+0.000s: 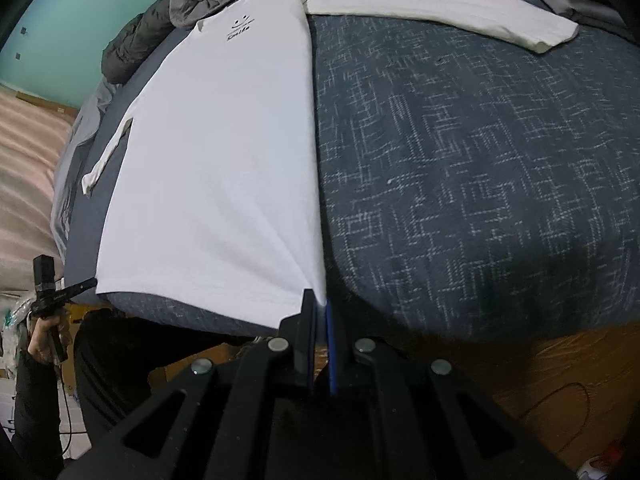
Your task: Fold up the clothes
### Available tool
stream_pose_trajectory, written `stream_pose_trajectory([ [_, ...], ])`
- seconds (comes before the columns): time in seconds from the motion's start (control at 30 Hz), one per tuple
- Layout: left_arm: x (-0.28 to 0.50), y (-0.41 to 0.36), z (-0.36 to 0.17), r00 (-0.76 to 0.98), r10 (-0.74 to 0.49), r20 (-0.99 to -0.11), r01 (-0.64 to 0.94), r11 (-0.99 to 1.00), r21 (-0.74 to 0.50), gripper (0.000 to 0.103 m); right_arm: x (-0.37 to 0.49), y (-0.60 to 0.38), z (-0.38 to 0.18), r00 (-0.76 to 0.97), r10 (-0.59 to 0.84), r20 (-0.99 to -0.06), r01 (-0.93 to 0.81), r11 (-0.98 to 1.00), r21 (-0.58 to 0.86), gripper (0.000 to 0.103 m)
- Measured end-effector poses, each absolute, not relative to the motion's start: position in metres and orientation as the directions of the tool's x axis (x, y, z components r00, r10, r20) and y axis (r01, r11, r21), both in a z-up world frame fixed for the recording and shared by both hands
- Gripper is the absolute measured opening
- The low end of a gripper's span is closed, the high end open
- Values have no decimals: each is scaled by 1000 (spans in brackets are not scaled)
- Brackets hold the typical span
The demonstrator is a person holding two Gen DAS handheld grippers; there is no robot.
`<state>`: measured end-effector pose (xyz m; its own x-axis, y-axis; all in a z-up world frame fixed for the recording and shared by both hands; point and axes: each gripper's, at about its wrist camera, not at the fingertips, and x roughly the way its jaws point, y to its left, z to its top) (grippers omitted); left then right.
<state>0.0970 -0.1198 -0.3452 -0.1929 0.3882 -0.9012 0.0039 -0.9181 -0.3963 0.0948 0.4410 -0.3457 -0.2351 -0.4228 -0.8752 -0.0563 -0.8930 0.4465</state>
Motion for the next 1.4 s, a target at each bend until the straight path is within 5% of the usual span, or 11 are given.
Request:
stream_pose_trajectory([
  [0.2, 85, -138, -327, -232, 335, -913, 39, -935, -353, 6, 89, 460, -329, -283, -410, -867, -102, -886, 452, 28],
  [0.37, 44, -150, -316, -291, 335, -896, 88, -923, -374, 22, 67, 468, -306, -376, -420, -826, -116, -863, 492, 32],
  [0.73, -50, -124, -313, -390, 307, -868, 91, -925, -368, 30, 2, 470, -299, -493, -408, -768, -88, -856, 510, 33],
  [0.9, -85, -96, -319, -434, 288, -854, 42, -940, -338, 39, -23, 517, -300, -560, -306, -770, -187, -859, 477, 50],
  [1.27, -116, -60, -325, -561, 290, -776, 54, -922, -383, 50, -27, 624, -314, -532, 9, -847, -497, -813, 303, 57],
  [1.4, -117, -56, -334, -588, 279, -760, 71, -917, -392, 51, -20, 641, -323, -523, 3, -853, -528, -786, 321, 60],
])
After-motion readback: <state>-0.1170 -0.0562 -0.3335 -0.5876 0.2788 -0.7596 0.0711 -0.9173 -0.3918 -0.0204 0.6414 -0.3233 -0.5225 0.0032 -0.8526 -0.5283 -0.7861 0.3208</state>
